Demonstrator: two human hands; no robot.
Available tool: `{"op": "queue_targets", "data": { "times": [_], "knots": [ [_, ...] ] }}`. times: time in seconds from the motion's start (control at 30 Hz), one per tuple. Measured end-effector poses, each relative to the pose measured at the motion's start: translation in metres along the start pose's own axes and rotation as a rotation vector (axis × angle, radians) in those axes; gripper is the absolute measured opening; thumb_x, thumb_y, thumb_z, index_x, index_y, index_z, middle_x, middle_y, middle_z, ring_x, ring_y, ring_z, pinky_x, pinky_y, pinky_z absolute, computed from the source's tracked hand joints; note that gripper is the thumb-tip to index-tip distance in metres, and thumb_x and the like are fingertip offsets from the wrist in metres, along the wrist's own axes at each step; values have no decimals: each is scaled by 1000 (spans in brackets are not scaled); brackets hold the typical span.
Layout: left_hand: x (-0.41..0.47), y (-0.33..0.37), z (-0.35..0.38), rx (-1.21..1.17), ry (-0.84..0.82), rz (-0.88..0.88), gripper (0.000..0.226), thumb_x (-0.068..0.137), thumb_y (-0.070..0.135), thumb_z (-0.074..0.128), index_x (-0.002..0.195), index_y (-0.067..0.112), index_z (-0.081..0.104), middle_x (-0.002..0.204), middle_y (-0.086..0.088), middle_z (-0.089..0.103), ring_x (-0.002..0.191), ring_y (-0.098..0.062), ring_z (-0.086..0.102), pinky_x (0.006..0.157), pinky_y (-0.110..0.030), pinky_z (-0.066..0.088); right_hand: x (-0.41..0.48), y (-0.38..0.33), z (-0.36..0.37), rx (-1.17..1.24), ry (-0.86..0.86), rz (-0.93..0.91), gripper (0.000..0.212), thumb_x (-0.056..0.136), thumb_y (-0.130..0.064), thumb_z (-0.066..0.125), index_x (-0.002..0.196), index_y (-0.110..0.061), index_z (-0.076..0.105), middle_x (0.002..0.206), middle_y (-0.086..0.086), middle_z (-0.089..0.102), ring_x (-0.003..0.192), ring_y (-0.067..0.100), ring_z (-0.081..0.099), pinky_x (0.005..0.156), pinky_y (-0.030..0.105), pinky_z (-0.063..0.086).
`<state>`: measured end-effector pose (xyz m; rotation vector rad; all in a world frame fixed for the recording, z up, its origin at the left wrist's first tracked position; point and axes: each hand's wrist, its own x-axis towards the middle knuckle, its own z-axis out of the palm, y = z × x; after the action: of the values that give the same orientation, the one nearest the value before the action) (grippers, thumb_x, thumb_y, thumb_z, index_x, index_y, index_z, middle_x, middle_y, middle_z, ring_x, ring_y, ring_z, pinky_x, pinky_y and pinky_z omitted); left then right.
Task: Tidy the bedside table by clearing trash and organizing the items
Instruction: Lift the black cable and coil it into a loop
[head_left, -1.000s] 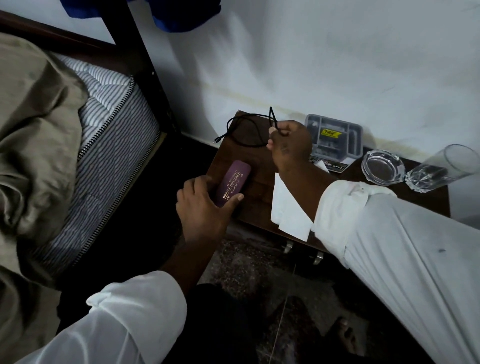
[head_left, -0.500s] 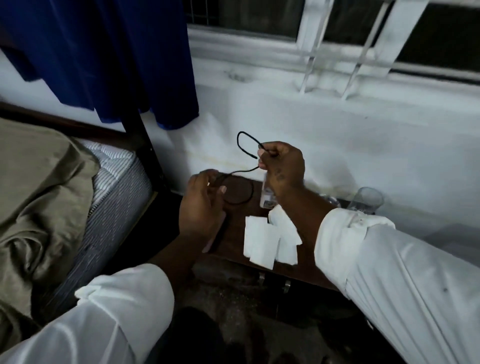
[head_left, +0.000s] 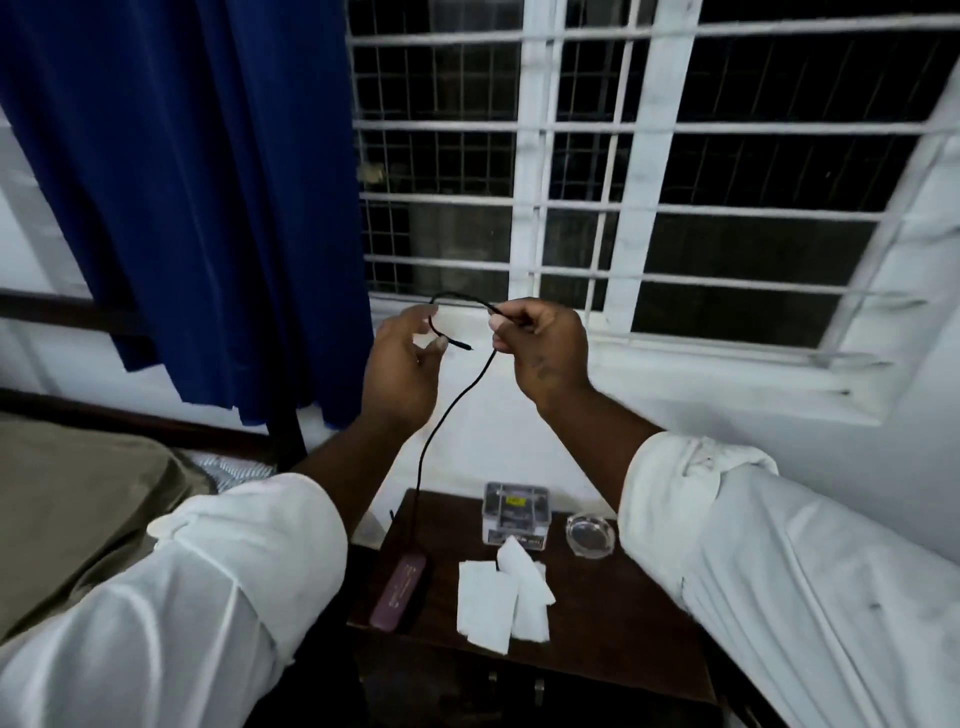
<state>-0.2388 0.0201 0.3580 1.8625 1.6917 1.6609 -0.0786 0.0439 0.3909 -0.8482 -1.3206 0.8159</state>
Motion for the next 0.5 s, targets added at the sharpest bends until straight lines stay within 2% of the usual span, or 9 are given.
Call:
{"op": "queue_targets", "data": {
  "times": [0.13,0.2,0.27,0.33,0.4,0.5],
  "knots": [
    [22,49,-27,-129,101,-28,39,93,26,68,127,24,51,109,9,57,83,0,57,71,-16,44,3,-63,-10,-8,-12,-107,12,87,4,67,98,9,70,75,13,66,59,17,60,66,24,58],
    [29,74,-41,-155,71,-11,33,95,25,65,126,23,55,101,11,59,84,-6,61,75,-22,50,1,-94,-16,-12,-23,-154,11,88,4,67,98,5,70,73,11,66,61,18,61,66,24,57],
    [34,97,-54,-153,48,2,20,98,23,61,117,22,64,97,9,66,91,-15,66,84,-35,57,0,-122,-20,-2,-11,-193,12,88,6,66,99,7,70,73,12,65,58,15,59,64,22,57],
    [36,120,-67,-164,47,30,15,99,23,59,109,18,68,96,5,70,95,-18,67,89,-40,57,-3,-150,-25,-8,13,-241,15,88,6,66,101,11,69,75,14,65,56,11,58,62,20,56],
    [37,141,-78,-185,56,58,17,99,25,58,106,14,69,99,-1,72,97,-20,68,90,-40,56,-5,-175,-30,-24,29,-283,16,88,5,67,103,12,70,77,16,65,58,14,59,64,23,56],
    [33,167,-93,-294,52,80,18,100,27,58,99,12,69,94,-4,73,88,-15,68,79,-32,55,-12,-205,-42,-36,70,-320,17,90,2,66,104,9,71,83,22,69,66,20,62,69,31,59]
  ]
}}
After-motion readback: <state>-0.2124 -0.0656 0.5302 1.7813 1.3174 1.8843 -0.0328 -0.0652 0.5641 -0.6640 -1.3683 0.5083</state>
